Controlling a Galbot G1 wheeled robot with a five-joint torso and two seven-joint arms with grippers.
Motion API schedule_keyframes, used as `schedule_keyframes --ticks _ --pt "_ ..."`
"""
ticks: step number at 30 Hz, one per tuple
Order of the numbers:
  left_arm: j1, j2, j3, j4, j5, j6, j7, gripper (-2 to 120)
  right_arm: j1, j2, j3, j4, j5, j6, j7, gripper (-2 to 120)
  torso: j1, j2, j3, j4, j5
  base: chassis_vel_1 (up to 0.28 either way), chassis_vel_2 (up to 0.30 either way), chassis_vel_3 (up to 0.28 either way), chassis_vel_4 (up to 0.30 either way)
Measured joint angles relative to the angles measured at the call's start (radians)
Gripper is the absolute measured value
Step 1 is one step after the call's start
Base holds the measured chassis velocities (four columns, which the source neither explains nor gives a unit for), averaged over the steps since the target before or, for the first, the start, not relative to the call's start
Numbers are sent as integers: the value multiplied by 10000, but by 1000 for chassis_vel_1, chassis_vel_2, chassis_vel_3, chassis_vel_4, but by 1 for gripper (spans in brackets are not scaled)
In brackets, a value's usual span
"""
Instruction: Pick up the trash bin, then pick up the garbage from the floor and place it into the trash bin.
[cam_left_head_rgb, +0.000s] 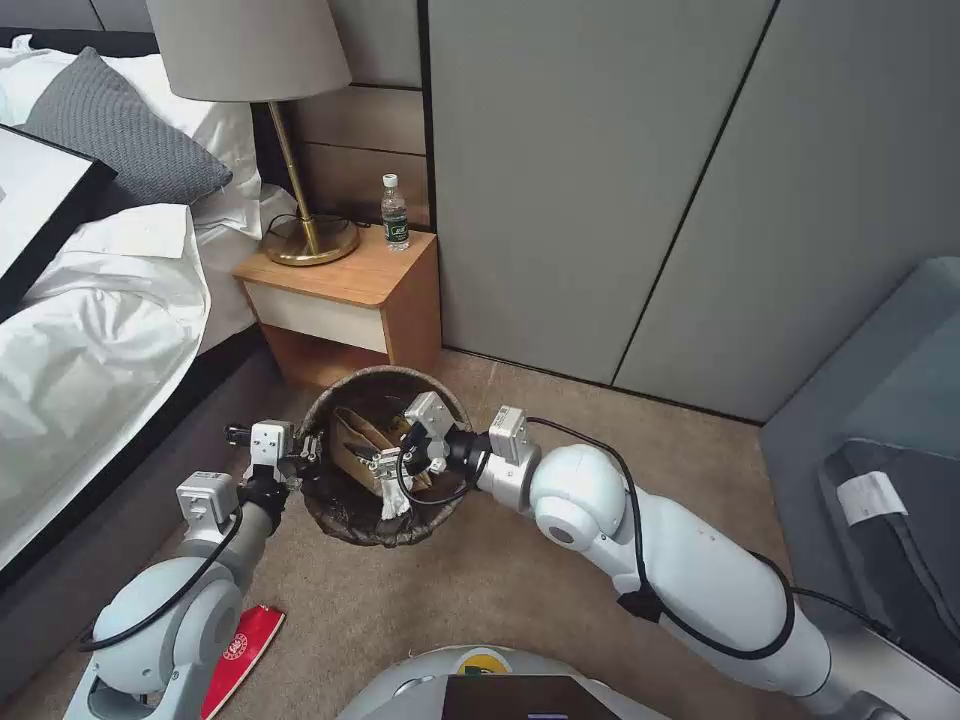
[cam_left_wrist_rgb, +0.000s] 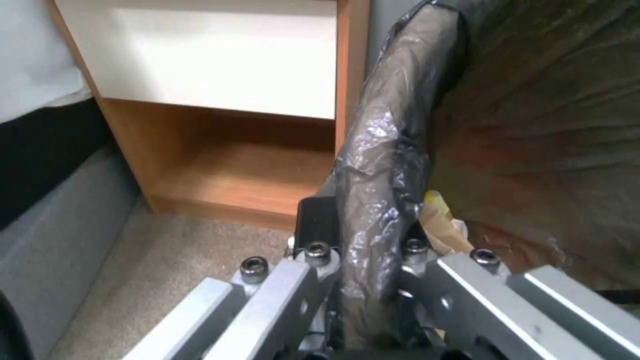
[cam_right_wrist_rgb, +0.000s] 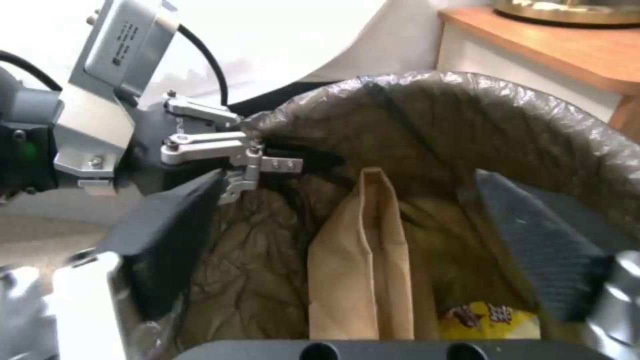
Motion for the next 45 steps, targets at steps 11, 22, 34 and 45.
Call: schedule_keyframes --ticks 11,22,34,45 --pt "11 -23 8 2 27 -14 5 2 119 -84 508 845 752 152 415 100 0 0 0 2 1 0 0 0 0" --pt "-12 -78 -4 10 35 -23 5 2 -39 -973 1992 2026 1707 246 1049 100 0 0 0 1 2 0 0 0 0" --pt "-8 -90 -83 -44 26 -31 0 2 -1937 -1518 3792 2178 1452 639 2300 100 0 0 -1 0 1 0 0 0 0" --pt "12 -119 -140 -80 8 -40 1 2 -3559 -1243 5129 1318 425 913 2325 100 0 0 0 0 3 0 0 0 0"
